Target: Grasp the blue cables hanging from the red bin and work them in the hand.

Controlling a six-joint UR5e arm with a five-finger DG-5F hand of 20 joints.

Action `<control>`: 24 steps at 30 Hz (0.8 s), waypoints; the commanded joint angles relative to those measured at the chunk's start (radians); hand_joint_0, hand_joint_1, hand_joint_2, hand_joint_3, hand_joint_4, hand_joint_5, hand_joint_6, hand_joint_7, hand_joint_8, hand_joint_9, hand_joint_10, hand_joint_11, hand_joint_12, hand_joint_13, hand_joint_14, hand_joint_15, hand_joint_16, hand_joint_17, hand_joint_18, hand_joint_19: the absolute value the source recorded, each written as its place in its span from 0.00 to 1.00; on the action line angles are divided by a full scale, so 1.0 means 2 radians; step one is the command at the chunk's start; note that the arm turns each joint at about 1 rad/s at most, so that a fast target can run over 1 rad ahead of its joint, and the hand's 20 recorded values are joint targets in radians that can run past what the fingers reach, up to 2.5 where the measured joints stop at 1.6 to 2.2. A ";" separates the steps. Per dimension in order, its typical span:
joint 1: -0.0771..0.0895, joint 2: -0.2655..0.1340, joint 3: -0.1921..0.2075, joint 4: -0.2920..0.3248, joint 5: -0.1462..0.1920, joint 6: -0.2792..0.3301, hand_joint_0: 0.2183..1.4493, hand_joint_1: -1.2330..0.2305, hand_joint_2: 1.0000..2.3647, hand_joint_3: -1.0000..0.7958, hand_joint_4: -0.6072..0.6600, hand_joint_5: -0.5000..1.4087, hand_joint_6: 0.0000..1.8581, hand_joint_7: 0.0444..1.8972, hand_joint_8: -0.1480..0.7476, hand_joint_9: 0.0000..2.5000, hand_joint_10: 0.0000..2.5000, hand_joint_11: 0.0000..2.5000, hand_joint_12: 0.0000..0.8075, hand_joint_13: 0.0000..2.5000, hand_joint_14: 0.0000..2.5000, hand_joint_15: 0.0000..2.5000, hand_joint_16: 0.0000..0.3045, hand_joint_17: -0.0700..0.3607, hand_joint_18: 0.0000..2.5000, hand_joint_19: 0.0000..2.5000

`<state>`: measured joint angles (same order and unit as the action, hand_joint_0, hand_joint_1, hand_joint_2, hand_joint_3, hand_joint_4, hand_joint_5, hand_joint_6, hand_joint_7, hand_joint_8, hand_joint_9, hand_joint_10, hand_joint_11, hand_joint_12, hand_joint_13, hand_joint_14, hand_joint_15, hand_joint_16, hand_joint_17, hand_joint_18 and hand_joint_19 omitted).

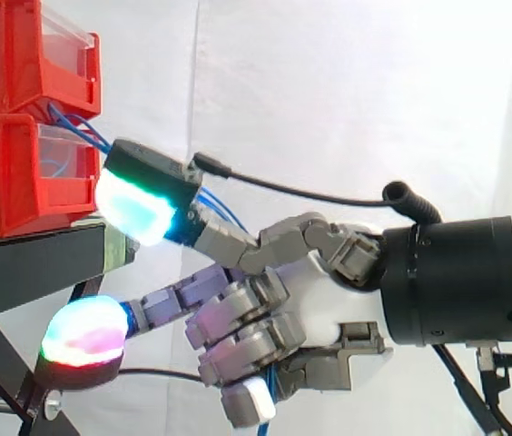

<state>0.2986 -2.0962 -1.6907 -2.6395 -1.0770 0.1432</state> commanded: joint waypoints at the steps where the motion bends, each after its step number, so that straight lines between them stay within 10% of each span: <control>1: -0.005 0.016 0.000 -0.003 0.001 0.012 0.47 0.45 0.00 0.03 0.67 0.30 0.14 0.65 0.85 0.62 1.00 1.00 0.84 0.78 1.00 0.74 0.70 0.53 0.94 0.26; 24: -0.032 0.092 0.000 -0.092 0.002 -0.025 0.47 0.46 0.00 0.01 0.65 0.30 0.15 0.65 0.85 0.62 1.00 1.00 0.84 0.78 1.00 0.74 0.70 0.53 0.94 0.26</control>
<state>0.2360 -1.9427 -1.6904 -2.7891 -1.0754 0.1185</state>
